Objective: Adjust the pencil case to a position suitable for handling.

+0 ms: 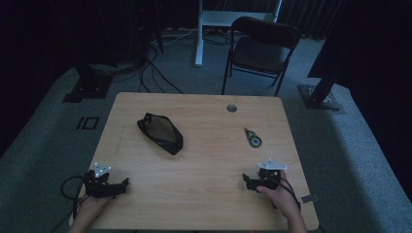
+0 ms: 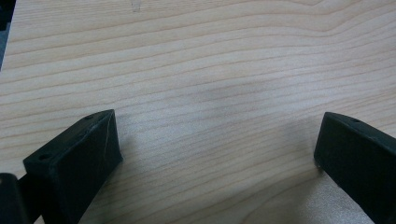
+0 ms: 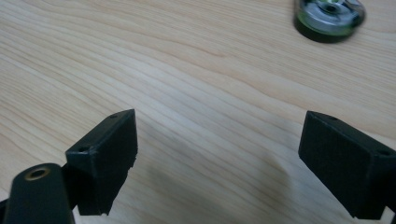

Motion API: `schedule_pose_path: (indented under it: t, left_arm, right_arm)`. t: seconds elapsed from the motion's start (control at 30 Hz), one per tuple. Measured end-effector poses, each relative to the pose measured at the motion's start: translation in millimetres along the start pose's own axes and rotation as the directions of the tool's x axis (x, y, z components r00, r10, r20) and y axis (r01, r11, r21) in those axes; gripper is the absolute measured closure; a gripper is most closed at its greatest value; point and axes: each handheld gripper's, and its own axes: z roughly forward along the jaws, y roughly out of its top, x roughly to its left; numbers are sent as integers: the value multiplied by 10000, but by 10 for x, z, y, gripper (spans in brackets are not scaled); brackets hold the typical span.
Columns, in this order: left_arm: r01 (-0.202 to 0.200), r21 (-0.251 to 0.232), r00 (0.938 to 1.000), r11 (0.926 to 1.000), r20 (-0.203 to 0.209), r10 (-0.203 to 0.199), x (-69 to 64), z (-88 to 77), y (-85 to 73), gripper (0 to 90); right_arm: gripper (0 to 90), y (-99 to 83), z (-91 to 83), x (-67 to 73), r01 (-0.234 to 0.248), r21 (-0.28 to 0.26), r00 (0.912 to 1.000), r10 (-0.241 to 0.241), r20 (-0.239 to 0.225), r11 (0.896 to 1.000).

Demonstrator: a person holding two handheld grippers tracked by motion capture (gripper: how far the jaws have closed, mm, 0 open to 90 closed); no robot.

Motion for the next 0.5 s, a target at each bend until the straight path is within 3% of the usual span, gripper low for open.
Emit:
schedule_pose_path:
  t: [0.5]
  left_arm:
    - [-1, 3, 10000, 10000, 0, 1, 0, 0, 0, 5]
  right_arm:
    - [131, 210, 181, 232, 387, -133, 9978, -393, -534, 9992]
